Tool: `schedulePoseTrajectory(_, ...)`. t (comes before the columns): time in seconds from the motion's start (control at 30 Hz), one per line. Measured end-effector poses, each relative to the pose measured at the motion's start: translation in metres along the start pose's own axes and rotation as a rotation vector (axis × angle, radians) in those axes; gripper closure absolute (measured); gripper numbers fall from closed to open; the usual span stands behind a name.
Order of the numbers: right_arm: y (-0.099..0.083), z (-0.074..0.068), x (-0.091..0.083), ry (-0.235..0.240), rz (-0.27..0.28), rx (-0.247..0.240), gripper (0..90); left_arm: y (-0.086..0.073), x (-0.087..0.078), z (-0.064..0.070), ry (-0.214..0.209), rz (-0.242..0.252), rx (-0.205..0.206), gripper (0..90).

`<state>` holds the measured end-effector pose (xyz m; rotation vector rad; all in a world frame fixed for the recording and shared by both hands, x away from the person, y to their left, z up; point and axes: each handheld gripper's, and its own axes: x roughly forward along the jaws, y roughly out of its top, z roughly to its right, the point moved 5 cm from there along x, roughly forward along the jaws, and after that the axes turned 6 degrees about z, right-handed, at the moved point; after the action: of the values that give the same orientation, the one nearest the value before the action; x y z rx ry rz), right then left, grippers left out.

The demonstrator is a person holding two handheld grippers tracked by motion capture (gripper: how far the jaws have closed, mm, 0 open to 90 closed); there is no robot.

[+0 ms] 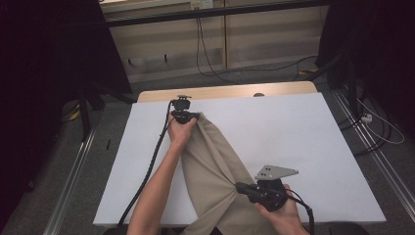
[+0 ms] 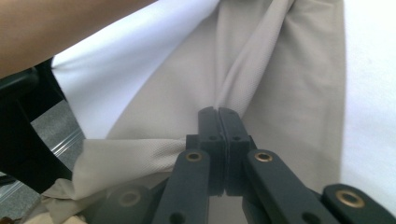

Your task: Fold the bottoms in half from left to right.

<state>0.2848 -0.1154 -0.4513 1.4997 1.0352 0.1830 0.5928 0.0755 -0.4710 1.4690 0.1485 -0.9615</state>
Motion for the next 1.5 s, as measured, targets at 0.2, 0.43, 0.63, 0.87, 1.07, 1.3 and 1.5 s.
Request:
schedulePoseTrajectory(0.2, -0.011, 0.021, -0.007, -0.05, -0.03, 0.021, 89.4, -0.001, 0.01, 0.007, -0.001, -0.006, -0.001, 80.0)
schedulePoseTrajectory(0.43, -0.015, 0.033, -0.01, -0.078, -0.04, 0.04, 89.4, 0.0, 0.013, 0.01, -0.01, -0.007, -0.009, 77.9)
schedulePoseTrajectory(0.63, -0.021, 0.04, -0.009, -0.086, -0.068, 0.049, 89.3, 0.0, 0.013, 0.016, -0.049, 0.007, 0.0, 62.0)
schedulePoseTrajectory(0.87, -0.028, 0.05, -0.01, -0.116, -0.115, 0.066, 89.2, 0.0, 0.009, 0.02, -0.048, 0.028, 0.044, 43.0)
schedulePoseTrajectory(1.07, -0.029, 0.056, -0.012, -0.141, -0.131, 0.072, 87.4, -0.001, 0.001, 0.019, -0.051, 0.044, 0.045, 32.5)
schedulePoseTrajectory(1.3, -0.016, 0.049, -0.019, -0.134, -0.07, 0.03, 72.7, -0.014, -0.025, 0.012, -0.052, 0.075, 0.053, 27.8)
schedulePoseTrajectory(1.5, -0.015, 0.001, 0.005, 0.054, -0.128, -0.087, 64.7, -0.041, -0.067, 0.004, -0.054, 0.09, 0.068, 20.3)
